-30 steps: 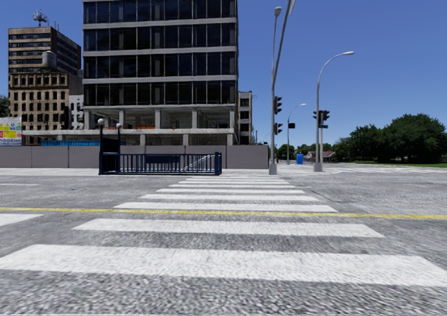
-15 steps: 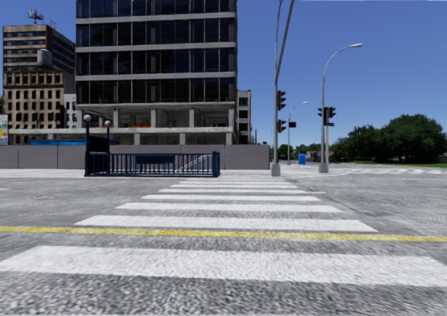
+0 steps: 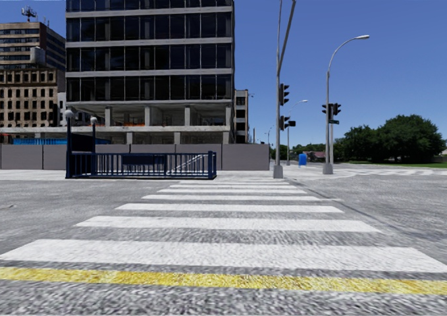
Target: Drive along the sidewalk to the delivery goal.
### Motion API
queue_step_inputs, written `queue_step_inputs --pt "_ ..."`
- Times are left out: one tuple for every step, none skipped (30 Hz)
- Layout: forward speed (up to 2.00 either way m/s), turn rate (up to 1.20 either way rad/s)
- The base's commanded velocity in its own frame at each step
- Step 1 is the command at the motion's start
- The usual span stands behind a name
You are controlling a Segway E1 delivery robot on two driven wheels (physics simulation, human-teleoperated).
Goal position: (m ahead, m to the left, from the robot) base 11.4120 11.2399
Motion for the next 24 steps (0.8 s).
queue_step_inputs --pt "2.00 0.00" --pt "2.00 0.00" --pt "2.00 -0.15" --pt "2.00 -0.23" --pt "2.00 -0.23" --pt "2.00 -0.26" --pt "2.00 -0.26" --pt "2.00 -0.26" --pt "2.00 -0.26" --pt "2.00 -0.26" --pt "2.00 -0.26" --pt "2.00 -0.26" --pt "2.00 -0.26" --pt "2.00 -0.25" --pt "2.00 -0.25" --pt "2.00 -0.24" --pt "2.00 -0.20" --pt "2.00 0.00" --pt "2.00 0.00" --pt "2.00 -0.10" --pt "2.00 -0.25" --pt "2.00 -0.25" --pt "2.00 -0.33" --pt "2.00 -0.34"
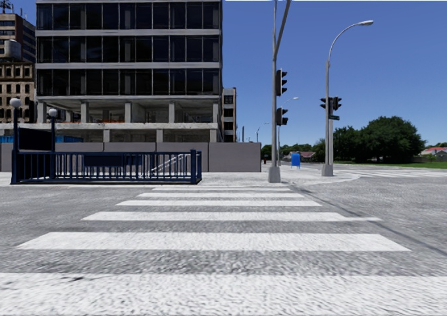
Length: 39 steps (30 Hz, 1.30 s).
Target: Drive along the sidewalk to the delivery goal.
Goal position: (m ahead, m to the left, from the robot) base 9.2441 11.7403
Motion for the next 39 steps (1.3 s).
queue_step_inputs --pt "2.00 -0.34" --pt "2.00 -0.35" --pt "2.00 -0.35" --pt "2.00 -0.35" --pt "2.00 -0.26" --pt "2.00 -0.11" --pt "2.00 0.00" --pt "2.00 0.00" --pt "2.00 0.00" --pt "2.00 0.00" --pt "2.00 0.00" --pt "2.00 0.00" --pt "2.00 0.00" --pt "2.00 0.00" --pt "2.00 0.00" --pt "2.00 0.00" --pt "2.00 -0.14" --pt "2.00 -0.22" --pt "2.00 -0.22" --pt "2.00 -0.24" --pt "2.00 -0.25" --pt "2.00 -0.25" --pt "2.00 -0.25" --pt "2.00 -0.25" --pt "2.00 -0.25" --pt "2.00 -0.25" --pt "2.00 -0.16" --pt "2.00 0.00" --pt "2.00 0.00" --pt "2.00 0.00" --pt "2.00 0.00" --pt "2.00 0.00" --pt "2.00 0.00" --pt "2.00 0.00" --pt "2.00 0.00" --pt "2.00 0.00" --pt "2.00 0.00" --pt "2.00 0.00" --pt "2.00 0.00"
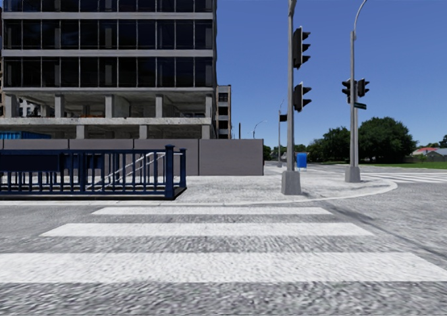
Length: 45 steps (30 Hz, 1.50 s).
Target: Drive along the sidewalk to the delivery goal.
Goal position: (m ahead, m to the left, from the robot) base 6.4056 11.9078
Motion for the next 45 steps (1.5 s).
queue_step_inputs --pt "2.00 0.00" --pt "2.00 0.00" --pt "2.00 0.00" --pt "2.00 0.00" --pt "2.00 -0.23" --pt "2.00 -0.33" --pt "2.00 -0.35" --pt "2.00 -0.35" --pt "2.00 -0.36" --pt "2.00 -0.36" --pt "2.00 -0.36" --pt "2.00 -0.36" --pt "2.00 -0.36" --pt "2.00 -0.36" --pt "2.00 -0.36" --pt "2.00 -0.36" --pt "2.00 -0.35" --pt "2.00 -0.24" --pt "2.00 -0.24" --pt "2.00 -0.01" --pt "2.00 0.00" --pt "2.00 0.00" --pt "2.00 0.00" --pt "2.00 0.00" --pt "2.00 0.00" --pt "2.00 0.00" --pt "2.00 0.00" --pt "2.00 0.00" --pt "2.00 0.00" --pt "2.00 0.00" --pt "2.00 0.00" --pt "2.00 0.00" --pt "2.00 0.00" --pt "2.00 0.00" --pt "2.00 0.00" --pt "2.00 0.00" --pt "2.00 0.00" --pt "2.00 0.00" --pt "2.00 0.00" --pt "2.00 0.00" --pt "2.00 0.00" --pt "2.00 0.00" --pt "2.00 0.00" --pt "2.00 0.00" --pt "2.00 0.00"
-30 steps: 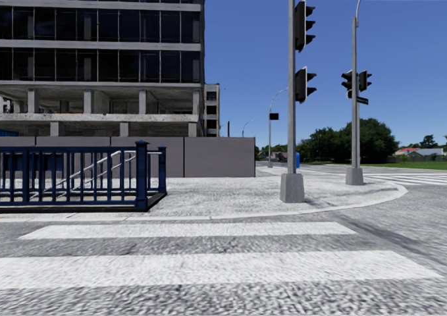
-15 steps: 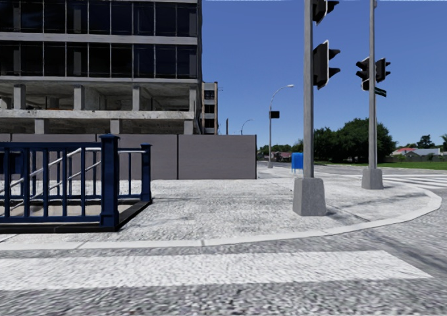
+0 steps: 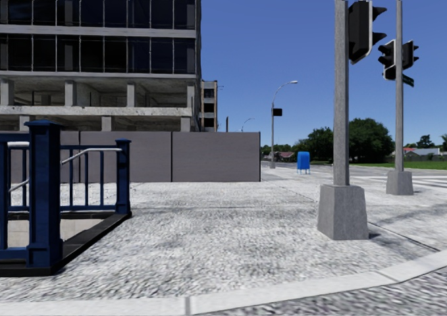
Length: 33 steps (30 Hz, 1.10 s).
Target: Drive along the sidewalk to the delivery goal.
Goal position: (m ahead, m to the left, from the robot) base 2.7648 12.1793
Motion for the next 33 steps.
queue_step_inputs --pt "2.00 0.00" --pt "2.00 0.00" --pt "2.00 0.00" --pt "2.00 0.00" --pt "2.00 0.00" --pt "2.00 0.00" --pt "2.00 0.00" --pt "2.00 0.00" --pt "2.00 0.00" --pt "2.00 0.00" --pt "2.00 0.00" --pt "2.00 0.00" --pt "2.00 0.00" --pt "2.00 0.00" --pt "2.00 0.00" --pt "2.00 0.00" --pt "2.00 0.00" --pt "2.00 0.00" --pt "2.00 0.00" --pt "2.00 0.00" --pt "2.00 0.00" --pt "2.00 0.00" --pt "2.00 0.00" --pt "1.96 0.00" --pt "1.96 0.00" --pt "1.93 0.00" --pt "1.92 0.00" --pt "1.92 0.00" --pt "1.92 0.00" --pt "1.92 0.00" --pt "1.92 0.00" --pt "1.92 0.00" --pt "1.92 0.00"
